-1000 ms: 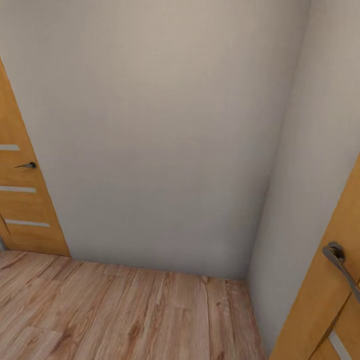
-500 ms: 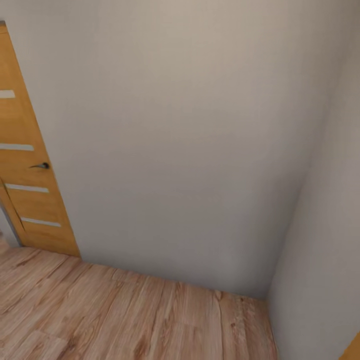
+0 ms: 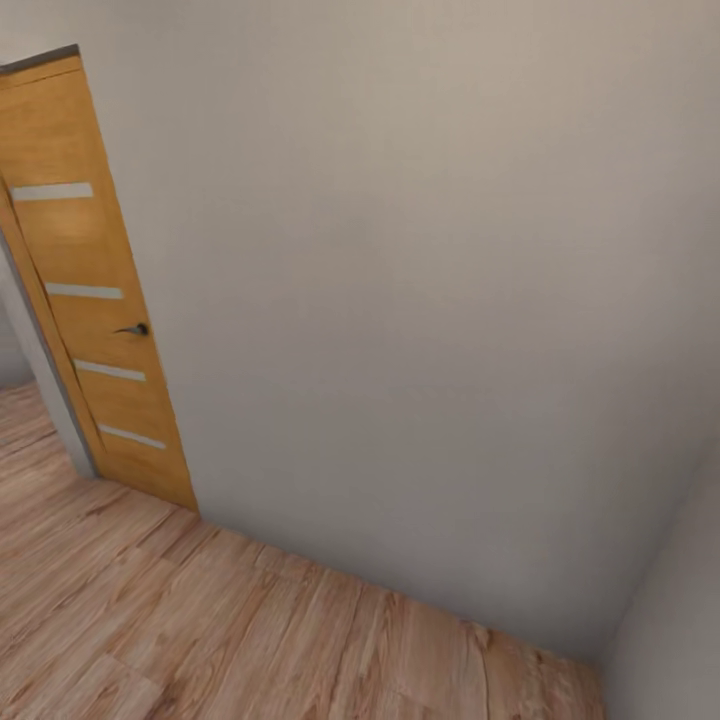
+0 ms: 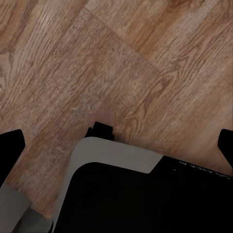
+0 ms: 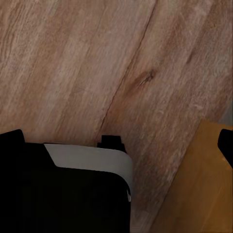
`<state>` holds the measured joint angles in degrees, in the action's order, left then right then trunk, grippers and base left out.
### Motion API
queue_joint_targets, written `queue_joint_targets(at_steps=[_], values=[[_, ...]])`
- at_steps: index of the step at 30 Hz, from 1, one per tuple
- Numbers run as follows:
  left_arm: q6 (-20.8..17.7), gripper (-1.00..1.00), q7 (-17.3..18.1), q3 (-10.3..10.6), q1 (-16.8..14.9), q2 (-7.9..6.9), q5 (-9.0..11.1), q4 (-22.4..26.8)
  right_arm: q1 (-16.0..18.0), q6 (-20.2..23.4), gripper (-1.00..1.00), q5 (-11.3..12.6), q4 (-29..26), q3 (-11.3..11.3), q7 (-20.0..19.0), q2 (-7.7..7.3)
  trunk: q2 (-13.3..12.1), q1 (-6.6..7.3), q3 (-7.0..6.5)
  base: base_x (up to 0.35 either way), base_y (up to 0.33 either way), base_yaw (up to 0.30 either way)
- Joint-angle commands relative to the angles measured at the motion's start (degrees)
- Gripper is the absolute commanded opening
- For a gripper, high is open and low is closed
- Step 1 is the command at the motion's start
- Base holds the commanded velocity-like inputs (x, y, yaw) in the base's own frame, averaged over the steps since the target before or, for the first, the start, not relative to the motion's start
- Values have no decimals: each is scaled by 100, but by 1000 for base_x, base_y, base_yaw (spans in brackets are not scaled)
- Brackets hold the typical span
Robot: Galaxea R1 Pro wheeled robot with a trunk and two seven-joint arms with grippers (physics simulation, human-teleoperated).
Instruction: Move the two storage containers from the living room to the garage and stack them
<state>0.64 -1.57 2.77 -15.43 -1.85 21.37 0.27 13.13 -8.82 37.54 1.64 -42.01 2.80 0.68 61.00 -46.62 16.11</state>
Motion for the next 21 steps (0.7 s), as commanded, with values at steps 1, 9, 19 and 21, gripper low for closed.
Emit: queue_joint_targets(at_steps=[1, 9, 19, 21], values=[[7, 100, -12, 30, -4, 1, 34, 0, 6, -28, 100, 35, 15, -44, 7, 7, 4, -4, 7, 321, 0, 274], [7, 100, -13, 30, -4, 1, 34, 0, 6, -27, 100, 35, 16, -44, 25, 11, 4, -4, 7, 321, 0, 274], [7, 100, -18, 30, -4, 1, 35, -2, 6, -30, 100, 40, 18, -36, 36, 11, 4, -4, 7, 265, 0, 274], [7, 100, -19, 30, -4, 1, 34, -5, 6, -31, 100, 42, 18, -36, 36, 11, 4, -4, 7, 17, 0, 274]])
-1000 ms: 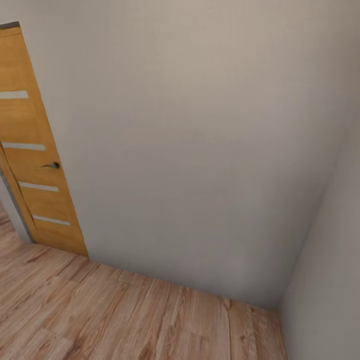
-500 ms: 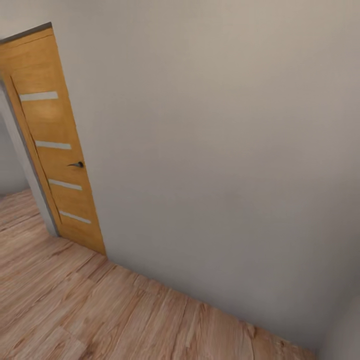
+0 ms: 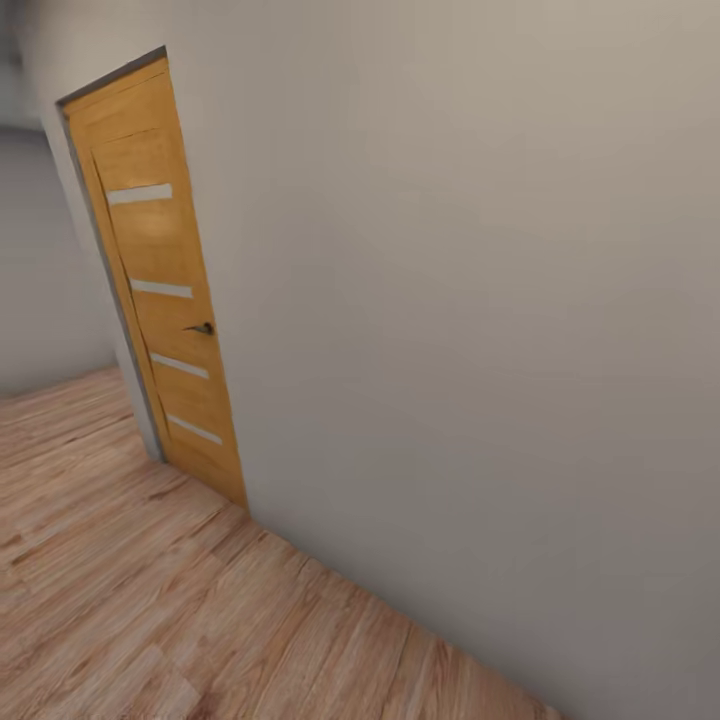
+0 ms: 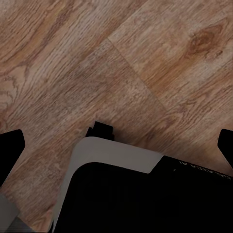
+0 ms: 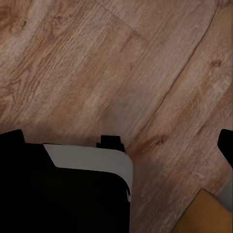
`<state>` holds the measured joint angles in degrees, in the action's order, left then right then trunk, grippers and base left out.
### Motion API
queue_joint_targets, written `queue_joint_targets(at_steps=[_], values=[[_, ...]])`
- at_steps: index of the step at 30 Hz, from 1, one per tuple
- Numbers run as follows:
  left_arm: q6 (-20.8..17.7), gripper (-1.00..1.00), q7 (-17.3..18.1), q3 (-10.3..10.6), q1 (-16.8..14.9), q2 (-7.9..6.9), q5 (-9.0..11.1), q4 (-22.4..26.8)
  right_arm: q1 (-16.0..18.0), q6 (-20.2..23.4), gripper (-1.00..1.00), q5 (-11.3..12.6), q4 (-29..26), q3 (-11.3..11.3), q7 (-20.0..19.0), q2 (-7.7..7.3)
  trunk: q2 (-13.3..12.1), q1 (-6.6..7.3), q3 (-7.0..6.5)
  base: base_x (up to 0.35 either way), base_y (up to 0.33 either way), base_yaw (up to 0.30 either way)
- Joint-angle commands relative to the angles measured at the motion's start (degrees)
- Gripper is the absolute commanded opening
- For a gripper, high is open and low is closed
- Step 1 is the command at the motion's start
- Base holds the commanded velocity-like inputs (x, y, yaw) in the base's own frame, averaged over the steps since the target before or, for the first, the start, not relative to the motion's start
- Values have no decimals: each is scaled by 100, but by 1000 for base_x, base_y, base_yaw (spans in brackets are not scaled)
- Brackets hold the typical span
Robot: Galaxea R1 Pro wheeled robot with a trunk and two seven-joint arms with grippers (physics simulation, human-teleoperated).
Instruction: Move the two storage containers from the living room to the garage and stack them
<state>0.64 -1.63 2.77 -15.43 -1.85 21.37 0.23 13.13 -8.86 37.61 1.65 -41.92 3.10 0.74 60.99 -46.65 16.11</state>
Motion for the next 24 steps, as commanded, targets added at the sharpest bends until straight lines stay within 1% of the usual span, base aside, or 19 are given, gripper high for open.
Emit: queue_joint_targets(at_steps=[1, 9, 13, 24], values=[[7, 100, -13, 31, -4, 1, 38, 0, 6, -28, 100, 35, 15, -44, 6, 5, 5, 0, 7, 8, 0, 274], [3, 100, -5, 38, -4, 2, 16, 5, 6, -36, 100, 36, 15, -44, 21, 5, 5, 0, 7, 2, 0, 278], [6, 100, -4, 59, -4, -8, -46, 67, 6, -36, 100, 36, 11, -48, 47, 8, 5, 0, 7, 0, 0, 281], [7, 100, -4, 64, -4, -8, -53, 81, 6, -17, 100, 36, 18, -36, 23, -15, 5, 0, 7, 0, 0, 282]])
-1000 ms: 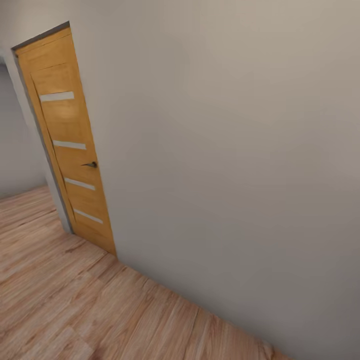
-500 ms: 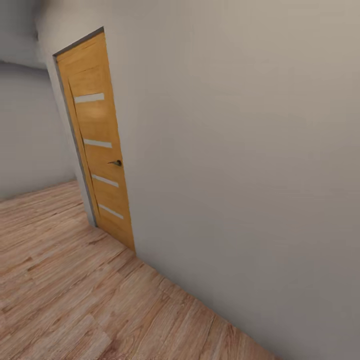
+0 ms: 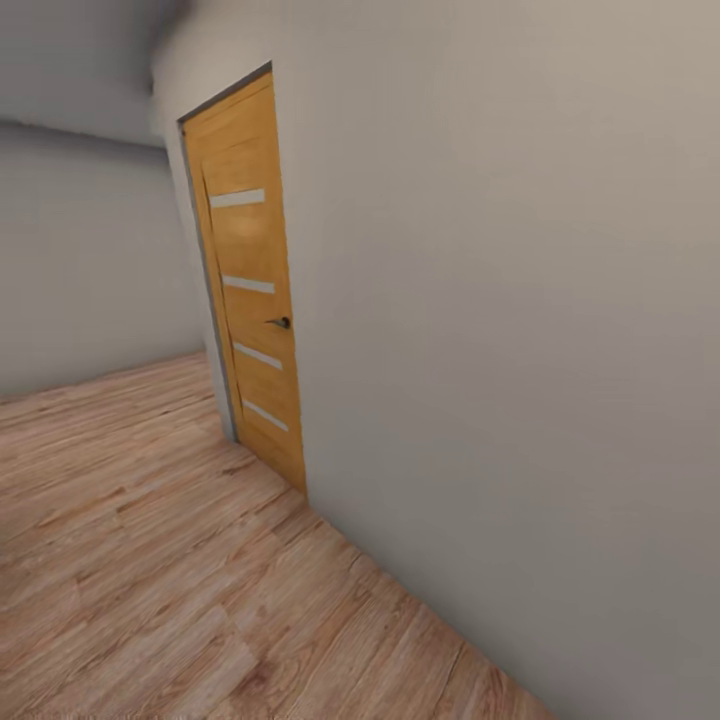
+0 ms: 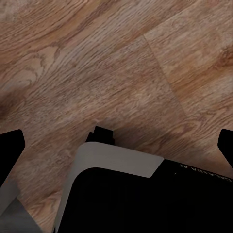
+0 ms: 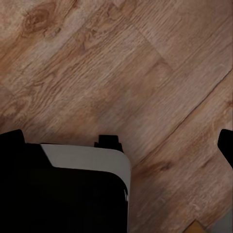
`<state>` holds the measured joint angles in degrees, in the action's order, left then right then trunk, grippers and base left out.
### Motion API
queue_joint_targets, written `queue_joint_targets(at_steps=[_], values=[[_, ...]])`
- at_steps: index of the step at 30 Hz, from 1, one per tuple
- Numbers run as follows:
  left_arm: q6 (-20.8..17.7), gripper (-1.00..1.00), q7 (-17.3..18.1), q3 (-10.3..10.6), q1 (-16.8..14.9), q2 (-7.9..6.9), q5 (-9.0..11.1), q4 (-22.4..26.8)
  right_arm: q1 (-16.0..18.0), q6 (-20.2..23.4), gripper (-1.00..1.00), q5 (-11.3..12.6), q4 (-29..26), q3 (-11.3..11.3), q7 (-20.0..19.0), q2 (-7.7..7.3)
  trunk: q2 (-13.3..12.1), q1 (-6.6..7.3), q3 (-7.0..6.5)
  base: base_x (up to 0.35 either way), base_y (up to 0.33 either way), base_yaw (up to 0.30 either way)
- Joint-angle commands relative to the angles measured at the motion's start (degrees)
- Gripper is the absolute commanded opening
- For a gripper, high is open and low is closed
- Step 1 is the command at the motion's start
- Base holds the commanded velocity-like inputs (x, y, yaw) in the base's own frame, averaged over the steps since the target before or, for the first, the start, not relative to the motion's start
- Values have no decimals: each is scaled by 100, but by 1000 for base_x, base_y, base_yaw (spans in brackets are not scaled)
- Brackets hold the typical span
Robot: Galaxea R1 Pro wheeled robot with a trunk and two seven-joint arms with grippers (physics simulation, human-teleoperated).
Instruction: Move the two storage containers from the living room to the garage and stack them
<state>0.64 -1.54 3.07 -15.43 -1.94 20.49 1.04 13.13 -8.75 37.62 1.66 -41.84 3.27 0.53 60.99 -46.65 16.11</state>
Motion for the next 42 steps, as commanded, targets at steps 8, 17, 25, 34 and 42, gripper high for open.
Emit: queue_joint_targets(at_steps=[8, 17, 25, 34, 42], values=[[6, 100, -13, 29, -4, 0, 35, 0, 6, 4, 100, 42, 19, -44, 50, -3, 5, 0, 7, 0, 0, 282], [6, 100, -13, 35, -4, 0, 34, -1, 6, -35, 100, 53, 19, -43, 42, -36, 5, 0, 7, 0, 0, 282], [7, 100, -13, 17, -4, 17, 59, -6, 6, -40, 100, 53, 19, -36, 38, -54, 5, 0, 7, 0, 0, 282], [-9, 100, 34, -8, -4, 33, 117, -71, 6, -39, 100, 52, 19, -39, 33, -53, 5, 0, 7, 0, 0, 282], [-17, 100, 48, -8, -4, 29, 121, -86, 6, -53, 100, 53, 19, -43, 41, -35, 5, 0, 7, 196, 0, 282]])
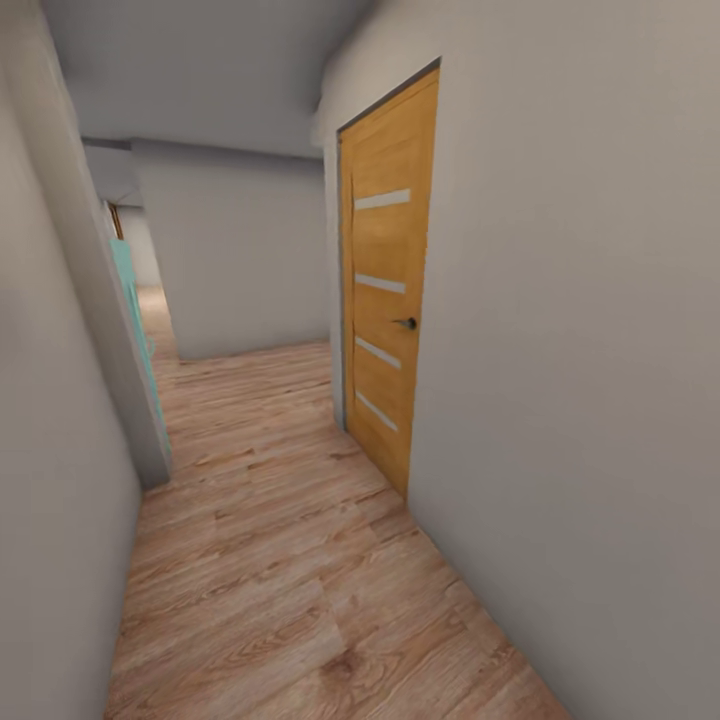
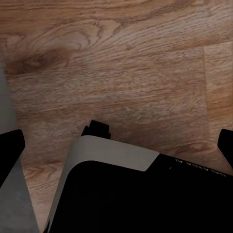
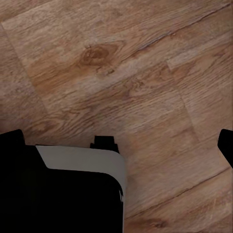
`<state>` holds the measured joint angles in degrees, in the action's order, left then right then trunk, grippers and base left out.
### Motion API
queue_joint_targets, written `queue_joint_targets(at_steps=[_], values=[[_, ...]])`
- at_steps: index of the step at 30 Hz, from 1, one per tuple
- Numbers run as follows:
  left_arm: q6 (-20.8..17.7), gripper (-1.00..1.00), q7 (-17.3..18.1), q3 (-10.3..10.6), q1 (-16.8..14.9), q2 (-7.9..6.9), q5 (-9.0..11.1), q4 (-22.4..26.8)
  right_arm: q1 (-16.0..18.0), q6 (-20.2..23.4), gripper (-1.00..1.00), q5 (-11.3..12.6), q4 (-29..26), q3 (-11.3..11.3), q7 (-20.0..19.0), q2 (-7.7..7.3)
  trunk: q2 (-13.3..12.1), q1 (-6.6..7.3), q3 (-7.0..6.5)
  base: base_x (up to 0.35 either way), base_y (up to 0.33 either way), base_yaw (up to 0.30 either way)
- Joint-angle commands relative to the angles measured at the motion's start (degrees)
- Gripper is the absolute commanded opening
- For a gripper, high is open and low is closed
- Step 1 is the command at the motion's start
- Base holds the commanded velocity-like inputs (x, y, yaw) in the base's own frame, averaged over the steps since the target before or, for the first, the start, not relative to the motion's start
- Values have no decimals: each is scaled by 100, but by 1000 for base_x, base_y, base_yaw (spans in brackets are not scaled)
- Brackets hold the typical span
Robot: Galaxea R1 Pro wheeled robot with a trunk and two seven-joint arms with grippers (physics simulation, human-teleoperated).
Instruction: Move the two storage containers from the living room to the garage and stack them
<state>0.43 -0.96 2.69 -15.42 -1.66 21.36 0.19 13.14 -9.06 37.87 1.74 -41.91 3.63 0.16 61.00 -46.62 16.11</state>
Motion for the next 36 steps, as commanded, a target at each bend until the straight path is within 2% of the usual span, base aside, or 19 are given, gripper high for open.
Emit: queue_joint_targets(at_steps=[1, 15, 36], values=[[2, 100, -10, 30, -4, 0, 35, -1, 4, -21, 100, 27, 11, -37, 5, 5, 4, -3, 7, 308, 0, 282], [-51, 100, -41, 38, -4, 9, 27, 7, 4, -10, 100, 15, 10, -38, 5, -12, 4, -3, 7, 316, -1, 261], [3, 100, -45, 38, -4, -1, 26, 7, 4, 4, 100, 1, 8, -53, -10, -16, 4, -3, 7, 317, -88, 10]])
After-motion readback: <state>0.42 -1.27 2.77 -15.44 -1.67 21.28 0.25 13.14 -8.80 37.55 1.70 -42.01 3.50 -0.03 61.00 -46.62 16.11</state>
